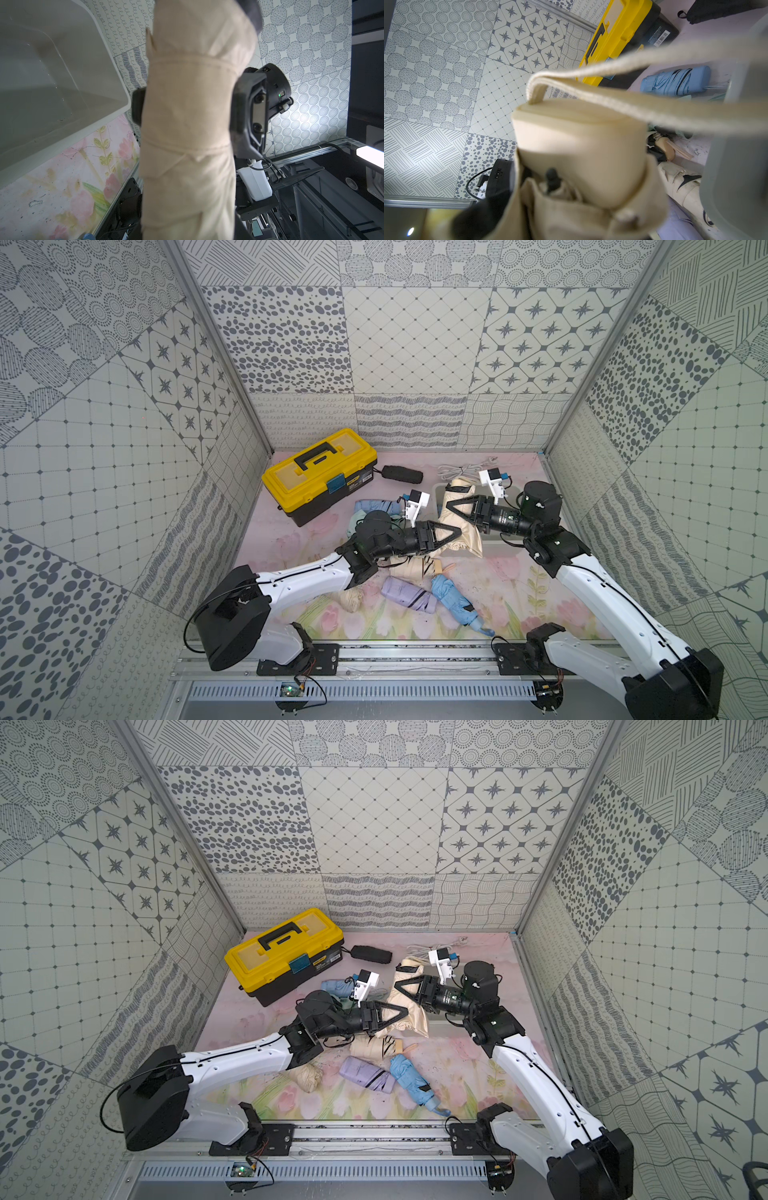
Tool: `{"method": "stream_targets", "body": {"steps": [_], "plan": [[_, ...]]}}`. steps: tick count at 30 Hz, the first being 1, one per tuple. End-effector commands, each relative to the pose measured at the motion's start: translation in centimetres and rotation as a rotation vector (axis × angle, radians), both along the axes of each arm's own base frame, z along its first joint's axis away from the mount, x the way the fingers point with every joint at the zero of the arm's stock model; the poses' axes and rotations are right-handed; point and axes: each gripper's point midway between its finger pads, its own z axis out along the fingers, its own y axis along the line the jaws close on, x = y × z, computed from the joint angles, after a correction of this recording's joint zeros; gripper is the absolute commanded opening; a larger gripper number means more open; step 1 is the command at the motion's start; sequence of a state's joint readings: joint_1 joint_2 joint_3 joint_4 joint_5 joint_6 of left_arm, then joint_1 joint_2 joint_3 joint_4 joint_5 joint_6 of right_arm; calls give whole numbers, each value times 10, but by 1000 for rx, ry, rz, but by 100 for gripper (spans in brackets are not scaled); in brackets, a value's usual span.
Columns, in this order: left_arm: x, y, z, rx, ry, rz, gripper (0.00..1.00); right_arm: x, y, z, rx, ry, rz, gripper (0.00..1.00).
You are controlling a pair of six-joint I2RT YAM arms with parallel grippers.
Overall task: Put the umbrella into the storage box
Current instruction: Place the umbrella in the storage box.
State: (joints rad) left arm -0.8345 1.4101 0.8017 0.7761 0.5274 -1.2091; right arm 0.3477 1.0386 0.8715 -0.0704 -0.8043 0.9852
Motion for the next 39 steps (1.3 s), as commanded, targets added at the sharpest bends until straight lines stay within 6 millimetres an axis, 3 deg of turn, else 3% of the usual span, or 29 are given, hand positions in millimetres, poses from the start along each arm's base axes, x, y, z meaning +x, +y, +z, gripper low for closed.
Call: {"method": "stream_targets", "body": {"steps": [1, 5, 9, 12, 16, 19, 24, 28, 32, 39], "plan": [[1, 3, 39, -115, -148, 4, 50, 13, -4, 6, 14, -51, -17, 41], [12, 1, 22, -30, -133, 48, 80, 30, -13, -1, -23, -51, -45, 36], [29, 6, -1, 125, -116, 151, 86, 49, -31, -17, -136, -51, -88, 33], [50, 22, -26, 312, -71, 291, 86, 59, -47, -38, -302, -50, -118, 32], [72, 50, -59, 546, 14, 455, 84, 71, -66, -67, -511, -34, -144, 32], [79, 61, -80, 688, 64, 498, 84, 79, -81, -89, -648, 3, -165, 32], [89, 56, -110, 804, 147, 473, 82, 87, -94, -117, -778, 47, -163, 31], [99, 47, -124, 824, 166, 442, 67, 92, -96, -133, -830, 54, -141, 30], [105, 44, -137, 838, 196, 428, 59, 101, -93, -143, -852, 56, -112, 30], [111, 35, -144, 805, 213, 408, 44, 105, -77, -168, -876, 59, -34, 30]]}}
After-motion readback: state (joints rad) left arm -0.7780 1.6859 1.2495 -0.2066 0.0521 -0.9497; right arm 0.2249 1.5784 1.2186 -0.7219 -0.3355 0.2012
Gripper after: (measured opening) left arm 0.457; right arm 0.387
